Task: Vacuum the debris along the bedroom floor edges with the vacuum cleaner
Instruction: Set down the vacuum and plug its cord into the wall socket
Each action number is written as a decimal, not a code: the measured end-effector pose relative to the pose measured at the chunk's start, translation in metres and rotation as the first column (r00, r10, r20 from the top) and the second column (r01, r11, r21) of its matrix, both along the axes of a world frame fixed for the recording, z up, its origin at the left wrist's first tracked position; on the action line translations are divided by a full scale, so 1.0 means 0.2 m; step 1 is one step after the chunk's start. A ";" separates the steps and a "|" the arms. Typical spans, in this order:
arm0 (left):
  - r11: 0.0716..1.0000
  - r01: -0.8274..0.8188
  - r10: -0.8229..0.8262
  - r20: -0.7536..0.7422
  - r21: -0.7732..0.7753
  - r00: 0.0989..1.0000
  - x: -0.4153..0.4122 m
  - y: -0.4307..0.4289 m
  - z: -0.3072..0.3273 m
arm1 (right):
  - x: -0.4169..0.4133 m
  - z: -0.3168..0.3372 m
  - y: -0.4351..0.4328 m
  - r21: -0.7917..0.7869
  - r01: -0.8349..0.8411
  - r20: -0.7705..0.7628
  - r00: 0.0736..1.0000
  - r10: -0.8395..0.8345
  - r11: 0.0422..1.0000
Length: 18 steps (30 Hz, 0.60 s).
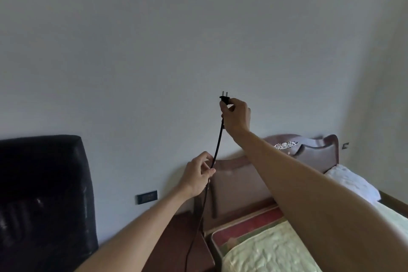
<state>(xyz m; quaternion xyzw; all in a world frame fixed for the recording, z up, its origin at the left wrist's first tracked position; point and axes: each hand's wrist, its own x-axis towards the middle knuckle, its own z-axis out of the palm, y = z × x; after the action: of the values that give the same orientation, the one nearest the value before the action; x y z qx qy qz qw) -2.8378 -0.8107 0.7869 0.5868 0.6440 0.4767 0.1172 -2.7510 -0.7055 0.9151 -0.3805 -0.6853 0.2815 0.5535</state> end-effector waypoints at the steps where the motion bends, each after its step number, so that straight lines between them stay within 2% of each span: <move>1: 1.000 -0.014 0.014 0.003 -0.010 1.000 -0.04 0.02 -0.02 | -0.05 -0.02 0.03 -0.007 -0.017 -0.001 1.000 0.017 1.000; 8: 0.983 -0.146 0.153 0.053 -0.113 0.987 -0.36 0.18 -0.22 | -0.49 -0.26 0.31 -0.086 -0.167 0.001 0.986 0.168 0.982; 18: 0.905 -0.322 0.372 0.147 -0.279 0.917 -0.79 0.50 -0.72 | -1.16 -0.87 0.80 -0.289 -0.334 0.115 0.918 0.379 0.897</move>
<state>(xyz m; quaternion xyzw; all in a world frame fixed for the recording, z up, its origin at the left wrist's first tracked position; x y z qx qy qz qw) -2.9958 -0.7107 0.6432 0.3928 0.7783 0.4607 0.1661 -2.9828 -0.5450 0.7410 -0.3408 -0.7439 0.4339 0.3770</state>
